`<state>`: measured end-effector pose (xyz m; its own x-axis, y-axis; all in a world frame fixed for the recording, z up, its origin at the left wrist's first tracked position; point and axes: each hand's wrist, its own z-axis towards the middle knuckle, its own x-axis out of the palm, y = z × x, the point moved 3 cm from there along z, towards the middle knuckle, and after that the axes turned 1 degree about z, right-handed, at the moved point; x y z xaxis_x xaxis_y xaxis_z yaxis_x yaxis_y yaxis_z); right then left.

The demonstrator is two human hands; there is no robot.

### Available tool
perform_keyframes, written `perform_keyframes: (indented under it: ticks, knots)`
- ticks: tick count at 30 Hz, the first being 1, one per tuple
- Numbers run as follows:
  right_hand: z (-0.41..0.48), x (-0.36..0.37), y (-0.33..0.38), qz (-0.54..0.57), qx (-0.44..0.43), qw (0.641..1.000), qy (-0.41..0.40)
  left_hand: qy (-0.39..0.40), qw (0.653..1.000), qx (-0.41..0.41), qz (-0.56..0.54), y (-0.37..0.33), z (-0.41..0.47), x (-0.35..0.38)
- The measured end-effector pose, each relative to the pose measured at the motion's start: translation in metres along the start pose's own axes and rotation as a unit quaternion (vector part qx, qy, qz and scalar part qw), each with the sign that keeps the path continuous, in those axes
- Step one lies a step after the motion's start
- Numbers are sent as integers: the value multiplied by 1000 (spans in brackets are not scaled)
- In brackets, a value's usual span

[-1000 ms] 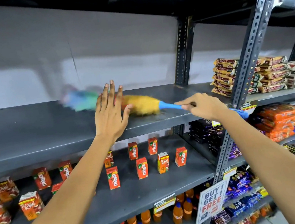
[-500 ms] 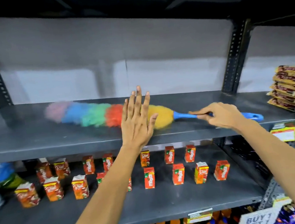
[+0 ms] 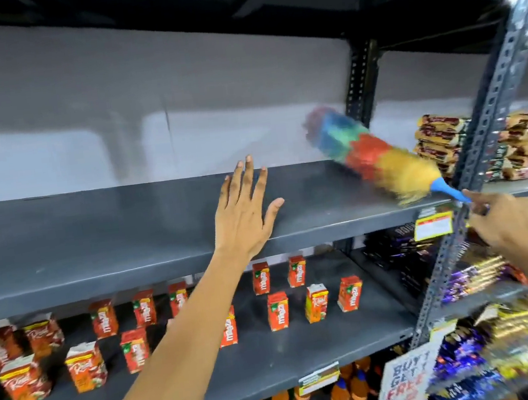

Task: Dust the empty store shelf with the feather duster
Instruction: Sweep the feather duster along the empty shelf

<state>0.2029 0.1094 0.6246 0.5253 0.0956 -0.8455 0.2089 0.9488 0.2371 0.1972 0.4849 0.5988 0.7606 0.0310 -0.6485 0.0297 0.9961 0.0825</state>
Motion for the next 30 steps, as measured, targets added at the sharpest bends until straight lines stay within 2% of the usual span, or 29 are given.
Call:
perform_keyframes:
  ticks: [5,15,19,24,27,30]
  knots:
    - [-9,-1,8,-32,54,998,19,24,1000,3,-2,-2,3,3]
    - [-36,2,86,5,-34,998,59,33,997,40,-49,-30,7,8]
    - [-40,-9,69,25,9,999,28,46,994,73,-66,-55,12,15]
    - [-34,-22,31,-45,73,996,-18,48,993,98,-45,-65,8,26]
    - [-34,-22,26,-99,64,993,-3,46,994,97,-32,-64,7,28]
    - [-40,-16,39,-107,19,994,13,52,994,94,-27,-64,7,27]
